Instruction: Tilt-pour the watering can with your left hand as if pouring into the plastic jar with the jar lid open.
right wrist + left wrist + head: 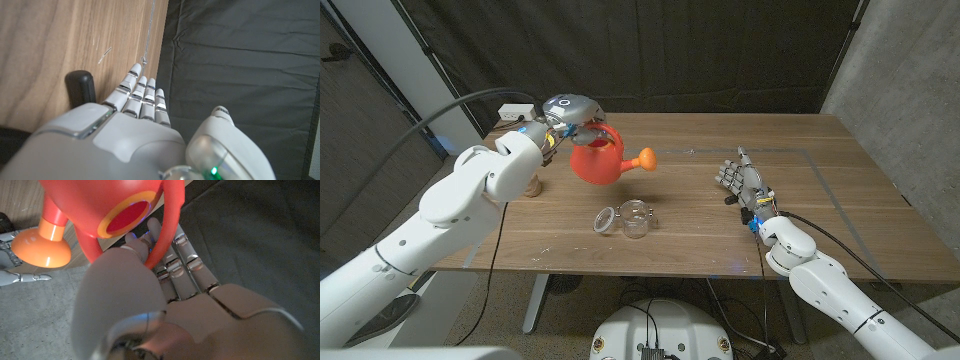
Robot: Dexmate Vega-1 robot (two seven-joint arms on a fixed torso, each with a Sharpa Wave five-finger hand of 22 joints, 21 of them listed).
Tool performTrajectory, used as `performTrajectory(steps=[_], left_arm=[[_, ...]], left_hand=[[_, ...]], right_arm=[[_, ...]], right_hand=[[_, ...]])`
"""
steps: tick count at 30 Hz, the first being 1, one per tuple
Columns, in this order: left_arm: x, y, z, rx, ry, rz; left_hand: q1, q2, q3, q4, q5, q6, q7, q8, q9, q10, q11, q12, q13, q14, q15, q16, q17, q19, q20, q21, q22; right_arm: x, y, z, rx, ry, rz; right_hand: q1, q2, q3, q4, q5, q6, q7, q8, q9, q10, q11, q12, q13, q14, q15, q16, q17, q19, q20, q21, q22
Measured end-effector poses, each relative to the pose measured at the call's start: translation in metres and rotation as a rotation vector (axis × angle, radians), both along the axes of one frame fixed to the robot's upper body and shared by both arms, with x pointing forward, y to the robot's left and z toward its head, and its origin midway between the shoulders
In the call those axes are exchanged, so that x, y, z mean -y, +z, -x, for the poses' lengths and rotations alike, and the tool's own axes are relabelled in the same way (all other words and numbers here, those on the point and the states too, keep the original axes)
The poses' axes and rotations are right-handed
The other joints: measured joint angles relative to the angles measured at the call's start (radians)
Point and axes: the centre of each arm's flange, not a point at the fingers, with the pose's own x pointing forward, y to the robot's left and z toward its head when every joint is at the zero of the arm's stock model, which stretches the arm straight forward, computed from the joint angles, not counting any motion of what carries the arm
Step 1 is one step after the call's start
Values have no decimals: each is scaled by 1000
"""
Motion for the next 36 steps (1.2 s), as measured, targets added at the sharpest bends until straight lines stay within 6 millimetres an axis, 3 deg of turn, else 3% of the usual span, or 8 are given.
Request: performTrajectory(steps=[4,13,22,36], left_arm=[[-4,-1,-6,-23,-5,51],[-12,-3,-22,-63,-17,140],[-21,-7,-45,-103,-40,237],[-28,-22,-84,-150,-86,388]], left_hand=[[-16,-3,18,-5,0,-17,12,-7,20,12,12,-36,-25,0,1,-1,-61,17,-1,0,-4],[-45,6,32,-18,0,-39,7,-5,51,16,15,-89,-86,-6,17,-4,-142,27,3,0,-4],[-47,3,49,-18,0,-41,8,-1,54,25,6,-115,-119,-10,31,-3,-179,37,4,-4,-4],[-63,5,61,-22,-1,-41,8,-1,57,38,4,-147,-151,-20,34,0,-218,33,8,-8,-4]], right_arm=[[-1,6,-1,1,6,12],[-2,18,-4,-2,12,35],[-6,29,-8,-4,20,53],[-10,29,-17,-16,29,68]], right_hand=[[0,0,0,0,0,0,0,0,0,0,0,0,0,0,0,0,0,0,0,0,0],[0,0,0,0,0,0,0,0,0,0,0,0,0,0,0,0,0,0,0,0,0],[0,0,-4,-4,0,0,0,0,0,0,0,0,0,0,0,0,0,0,0,-7,0],[0,0,-4,-4,0,0,0,0,0,0,0,0,0,2,2,0,0,0,0,-6,0]])
